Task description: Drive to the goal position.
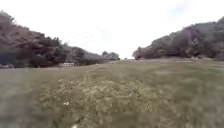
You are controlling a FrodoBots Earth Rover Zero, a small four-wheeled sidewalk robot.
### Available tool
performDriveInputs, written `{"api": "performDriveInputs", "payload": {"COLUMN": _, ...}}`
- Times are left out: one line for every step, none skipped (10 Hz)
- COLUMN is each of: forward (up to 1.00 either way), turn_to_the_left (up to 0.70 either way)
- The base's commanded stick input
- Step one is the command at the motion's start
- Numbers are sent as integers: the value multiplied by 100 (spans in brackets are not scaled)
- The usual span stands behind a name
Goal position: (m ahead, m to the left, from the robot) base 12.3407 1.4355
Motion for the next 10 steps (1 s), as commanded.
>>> {"api": "performDriveInputs", "payload": {"forward": 100, "turn_to_the_left": 0}}
{"api": "performDriveInputs", "payload": {"forward": 100, "turn_to_the_left": 0}}
{"api": "performDriveInputs", "payload": {"forward": 100, "turn_to_the_left": 0}}
{"api": "performDriveInputs", "payload": {"forward": 100, "turn_to_the_left": 0}}
{"api": "performDriveInputs", "payload": {"forward": 100, "turn_to_the_left": 0}}
{"api": "performDriveInputs", "payload": {"forward": 100, "turn_to_the_left": 0}}
{"api": "performDriveInputs", "payload": {"forward": 100, "turn_to_the_left": 0}}
{"api": "performDriveInputs", "payload": {"forward": 100, "turn_to_the_left": 0}}
{"api": "performDriveInputs", "payload": {"forward": 100, "turn_to_the_left": 0}}
{"api": "performDriveInputs", "payload": {"forward": 100, "turn_to_the_left": 0}}
